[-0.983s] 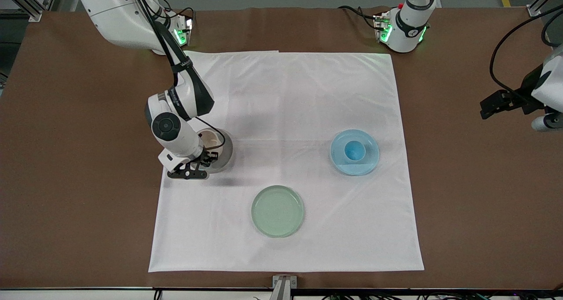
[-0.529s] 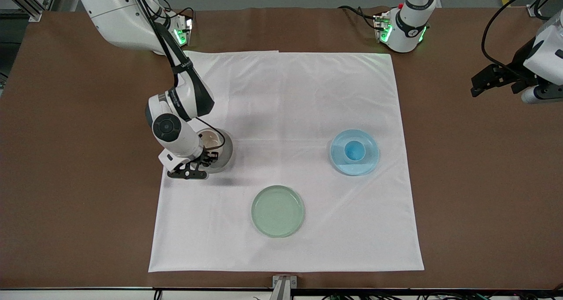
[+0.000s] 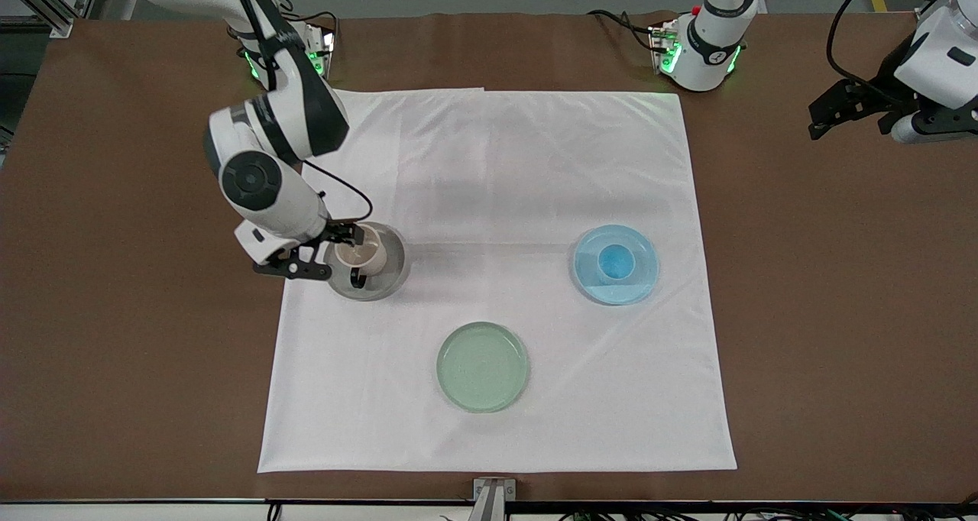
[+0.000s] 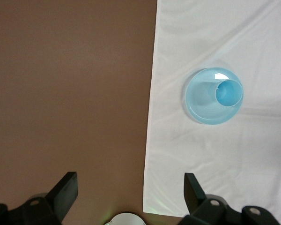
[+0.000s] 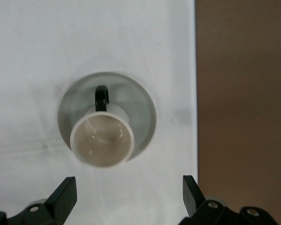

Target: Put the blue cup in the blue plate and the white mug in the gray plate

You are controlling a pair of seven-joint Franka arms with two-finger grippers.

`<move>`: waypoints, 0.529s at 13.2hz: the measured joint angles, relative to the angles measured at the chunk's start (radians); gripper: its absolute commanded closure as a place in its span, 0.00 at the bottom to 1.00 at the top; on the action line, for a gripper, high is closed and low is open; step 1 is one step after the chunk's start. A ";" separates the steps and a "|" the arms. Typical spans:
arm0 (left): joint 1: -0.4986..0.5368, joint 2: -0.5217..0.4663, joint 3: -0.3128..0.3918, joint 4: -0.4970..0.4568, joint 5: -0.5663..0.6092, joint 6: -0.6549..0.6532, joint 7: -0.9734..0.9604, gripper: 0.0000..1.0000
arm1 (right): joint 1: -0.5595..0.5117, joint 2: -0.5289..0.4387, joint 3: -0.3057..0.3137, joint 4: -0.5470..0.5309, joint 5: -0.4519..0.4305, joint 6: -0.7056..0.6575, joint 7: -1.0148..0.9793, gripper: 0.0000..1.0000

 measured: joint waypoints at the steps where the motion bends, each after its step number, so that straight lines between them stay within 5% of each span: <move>1: 0.000 0.000 0.000 0.000 0.000 0.001 0.000 0.00 | -0.018 -0.065 -0.002 -0.001 0.000 -0.072 -0.002 0.00; 7: 0.000 0.006 0.000 0.007 0.000 0.005 0.000 0.00 | -0.260 -0.308 -0.013 -0.022 -0.001 -0.252 -0.314 0.00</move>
